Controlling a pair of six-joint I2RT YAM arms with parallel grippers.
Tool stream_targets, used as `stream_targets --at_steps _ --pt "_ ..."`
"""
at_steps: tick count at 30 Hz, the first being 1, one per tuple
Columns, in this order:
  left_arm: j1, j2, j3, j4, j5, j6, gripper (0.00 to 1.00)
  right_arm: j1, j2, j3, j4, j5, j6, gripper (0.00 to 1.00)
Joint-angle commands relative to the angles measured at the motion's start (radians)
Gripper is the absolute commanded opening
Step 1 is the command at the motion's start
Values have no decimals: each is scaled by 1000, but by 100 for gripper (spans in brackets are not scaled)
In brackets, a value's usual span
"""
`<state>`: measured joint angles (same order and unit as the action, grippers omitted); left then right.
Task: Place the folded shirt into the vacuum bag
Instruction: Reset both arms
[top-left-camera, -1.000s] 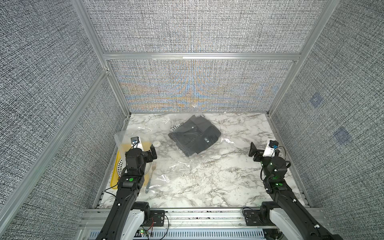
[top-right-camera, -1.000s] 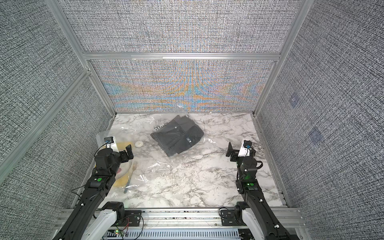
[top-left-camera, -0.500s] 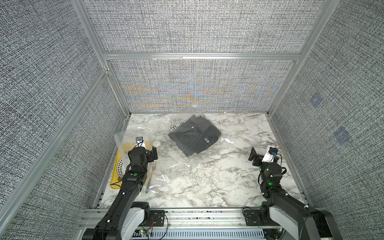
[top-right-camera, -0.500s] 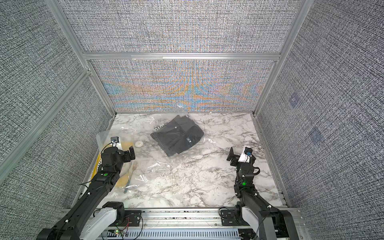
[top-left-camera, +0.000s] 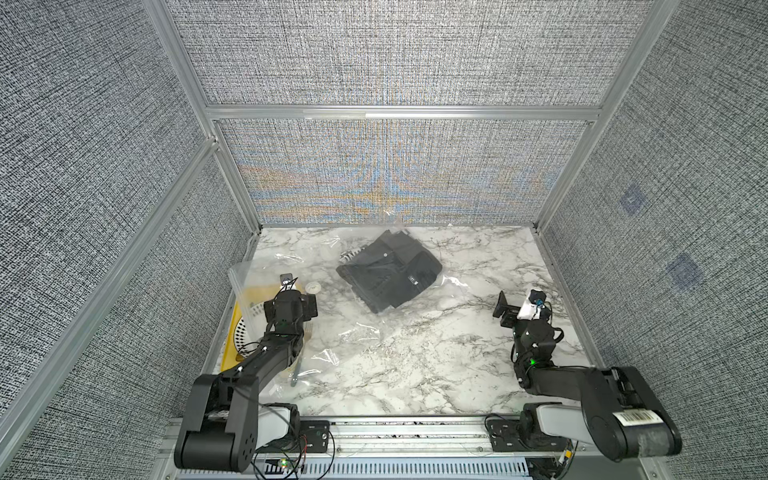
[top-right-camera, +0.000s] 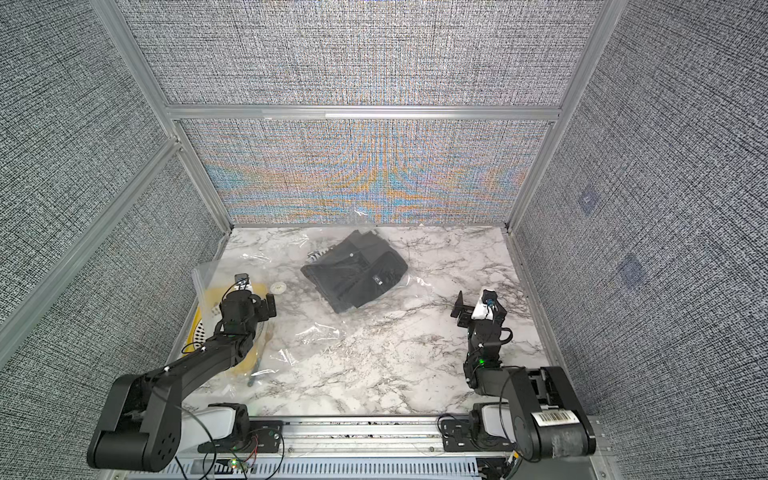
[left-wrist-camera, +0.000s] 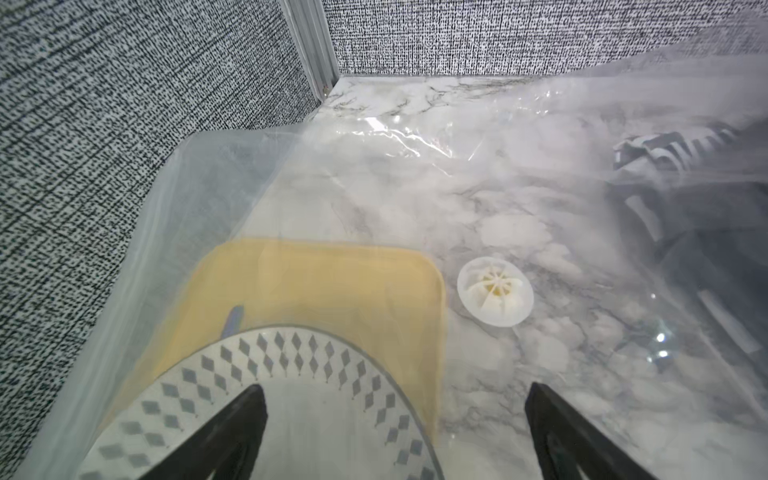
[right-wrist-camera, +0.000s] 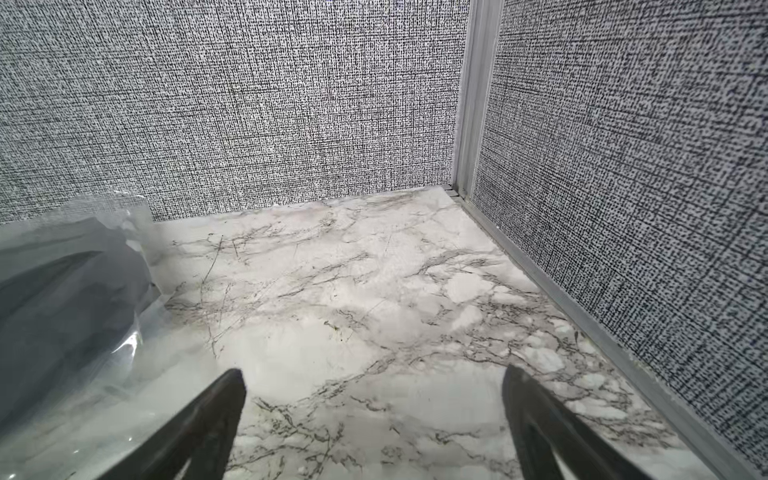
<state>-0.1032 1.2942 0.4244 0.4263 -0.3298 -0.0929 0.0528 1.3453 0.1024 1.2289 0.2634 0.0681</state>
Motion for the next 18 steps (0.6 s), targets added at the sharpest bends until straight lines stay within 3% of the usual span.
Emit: stream_targets --at_steps 1,9,18 --pt "0 59 43 103 -7 29 100 2 65 50 51 23 -32 99" --pt "-2 120 -52 350 -8 53 100 72 158 32 176 64 -106 99" --pt "-2 212 -15 369 80 87 100 43 173 90 80 48 -72 99"
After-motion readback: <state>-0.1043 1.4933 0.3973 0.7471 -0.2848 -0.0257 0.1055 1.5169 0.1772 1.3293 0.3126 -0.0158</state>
